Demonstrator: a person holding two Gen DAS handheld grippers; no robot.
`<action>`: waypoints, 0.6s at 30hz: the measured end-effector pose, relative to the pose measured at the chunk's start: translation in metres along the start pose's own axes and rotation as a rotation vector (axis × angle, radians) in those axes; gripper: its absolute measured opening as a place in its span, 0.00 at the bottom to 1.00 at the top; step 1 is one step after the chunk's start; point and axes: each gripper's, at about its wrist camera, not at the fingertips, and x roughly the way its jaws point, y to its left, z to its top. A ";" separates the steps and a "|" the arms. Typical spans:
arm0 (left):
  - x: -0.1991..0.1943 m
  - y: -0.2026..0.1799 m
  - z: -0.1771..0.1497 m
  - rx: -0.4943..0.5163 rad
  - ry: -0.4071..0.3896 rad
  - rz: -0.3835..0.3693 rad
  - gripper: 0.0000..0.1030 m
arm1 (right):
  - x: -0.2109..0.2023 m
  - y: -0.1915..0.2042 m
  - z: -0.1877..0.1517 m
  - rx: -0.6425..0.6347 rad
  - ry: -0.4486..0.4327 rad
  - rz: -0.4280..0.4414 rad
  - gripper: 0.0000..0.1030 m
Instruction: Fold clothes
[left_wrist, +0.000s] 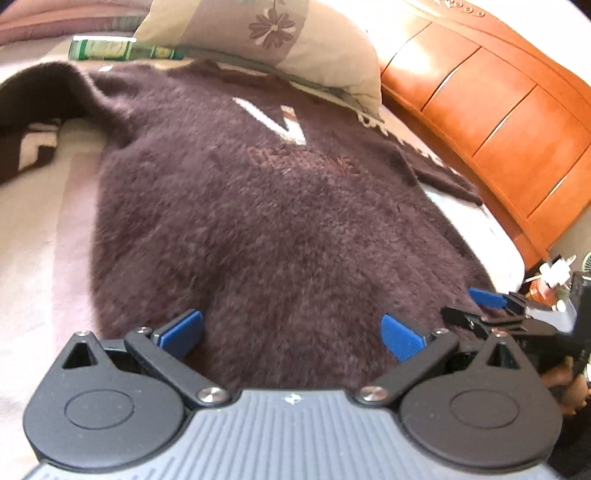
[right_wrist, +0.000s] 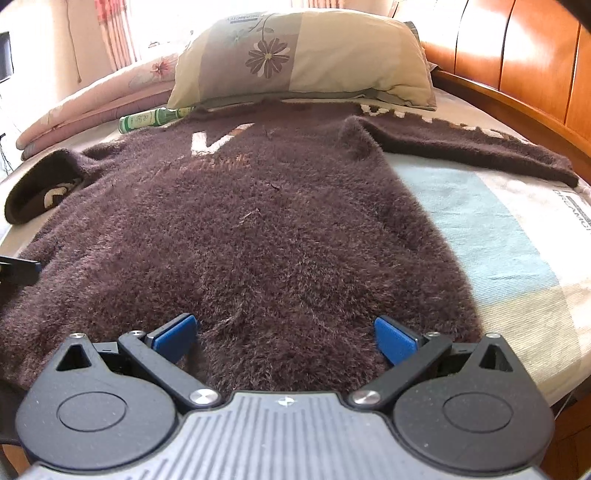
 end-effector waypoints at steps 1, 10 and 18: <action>-0.004 0.000 0.002 0.012 0.009 0.018 0.99 | 0.000 0.000 0.000 -0.002 0.000 -0.003 1.00; -0.008 0.008 0.065 0.156 -0.023 0.085 0.99 | 0.002 0.004 0.001 -0.005 0.002 -0.024 1.00; 0.069 0.007 0.103 0.202 0.091 0.113 0.99 | 0.003 0.005 0.003 -0.004 0.012 -0.035 1.00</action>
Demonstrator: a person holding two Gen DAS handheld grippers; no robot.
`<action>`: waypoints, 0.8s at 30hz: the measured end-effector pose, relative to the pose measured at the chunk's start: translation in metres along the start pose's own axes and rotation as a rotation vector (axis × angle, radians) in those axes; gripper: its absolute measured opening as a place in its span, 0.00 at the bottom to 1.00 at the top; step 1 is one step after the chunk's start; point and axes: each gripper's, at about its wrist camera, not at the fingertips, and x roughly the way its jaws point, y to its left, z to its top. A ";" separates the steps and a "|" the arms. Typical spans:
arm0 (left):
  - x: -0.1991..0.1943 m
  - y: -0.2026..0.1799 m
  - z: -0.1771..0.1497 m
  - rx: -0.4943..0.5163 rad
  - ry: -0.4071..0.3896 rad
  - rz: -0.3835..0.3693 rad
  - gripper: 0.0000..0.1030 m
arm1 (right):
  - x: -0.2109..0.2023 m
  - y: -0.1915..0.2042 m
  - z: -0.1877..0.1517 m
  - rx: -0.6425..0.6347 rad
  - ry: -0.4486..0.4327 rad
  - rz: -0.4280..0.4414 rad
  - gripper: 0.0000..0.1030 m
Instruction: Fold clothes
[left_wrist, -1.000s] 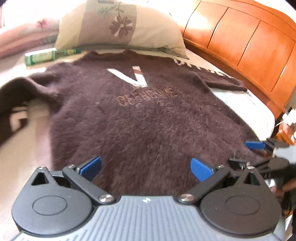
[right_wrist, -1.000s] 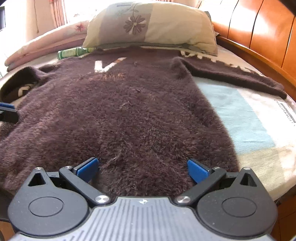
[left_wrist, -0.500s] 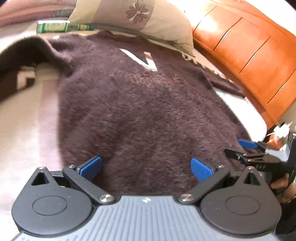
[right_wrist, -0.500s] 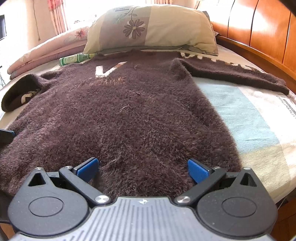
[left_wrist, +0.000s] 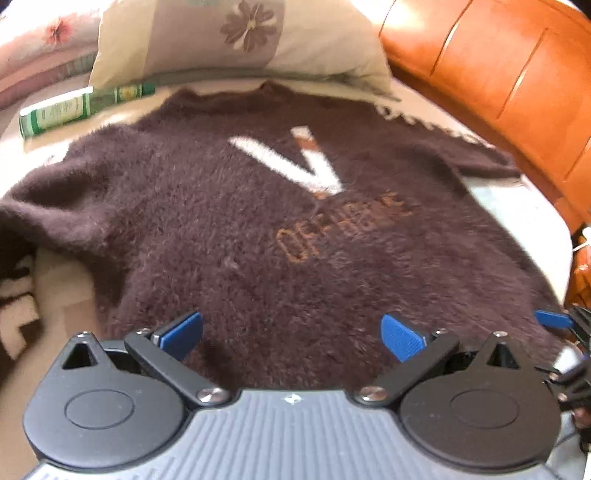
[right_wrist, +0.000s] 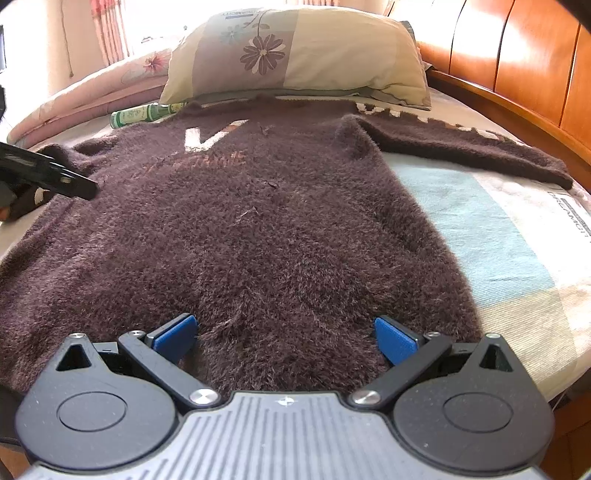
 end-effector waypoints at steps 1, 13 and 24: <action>0.005 0.000 -0.003 -0.006 0.010 0.005 0.99 | 0.000 0.000 0.000 -0.001 0.001 0.000 1.00; -0.017 -0.034 -0.050 0.082 0.041 0.182 0.99 | 0.001 0.001 0.000 -0.002 -0.003 -0.001 1.00; -0.030 -0.067 -0.067 0.123 0.020 0.167 0.99 | 0.000 0.001 -0.002 -0.005 -0.012 -0.002 1.00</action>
